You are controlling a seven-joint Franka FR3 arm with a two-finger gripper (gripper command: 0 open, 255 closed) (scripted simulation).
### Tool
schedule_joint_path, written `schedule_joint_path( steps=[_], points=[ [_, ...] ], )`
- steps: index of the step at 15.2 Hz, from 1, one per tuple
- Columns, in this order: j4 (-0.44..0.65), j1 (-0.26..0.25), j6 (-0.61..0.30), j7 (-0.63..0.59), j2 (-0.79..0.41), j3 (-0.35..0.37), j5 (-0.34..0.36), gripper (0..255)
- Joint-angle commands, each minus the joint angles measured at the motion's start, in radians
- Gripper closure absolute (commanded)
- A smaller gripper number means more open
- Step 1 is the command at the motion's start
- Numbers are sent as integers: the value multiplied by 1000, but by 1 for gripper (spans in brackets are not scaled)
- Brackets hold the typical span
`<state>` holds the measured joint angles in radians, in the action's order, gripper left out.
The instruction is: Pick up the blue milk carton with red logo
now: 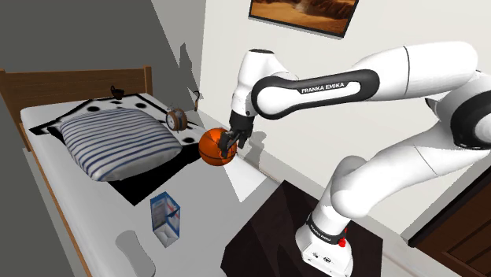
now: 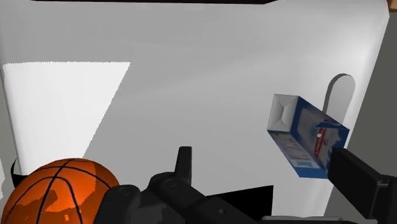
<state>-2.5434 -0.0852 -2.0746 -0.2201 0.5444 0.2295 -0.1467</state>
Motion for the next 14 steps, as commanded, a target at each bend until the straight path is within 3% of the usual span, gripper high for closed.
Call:
schedule_joint_path(
  steps=[1,8,14],
  points=[
    [-5,-8,-71,-35,-59,36,-8,0],
    [40,-6,-290,-162,-314,144,36,0],
    [135,-1,-436,-334,-566,208,187,0]
  ],
)
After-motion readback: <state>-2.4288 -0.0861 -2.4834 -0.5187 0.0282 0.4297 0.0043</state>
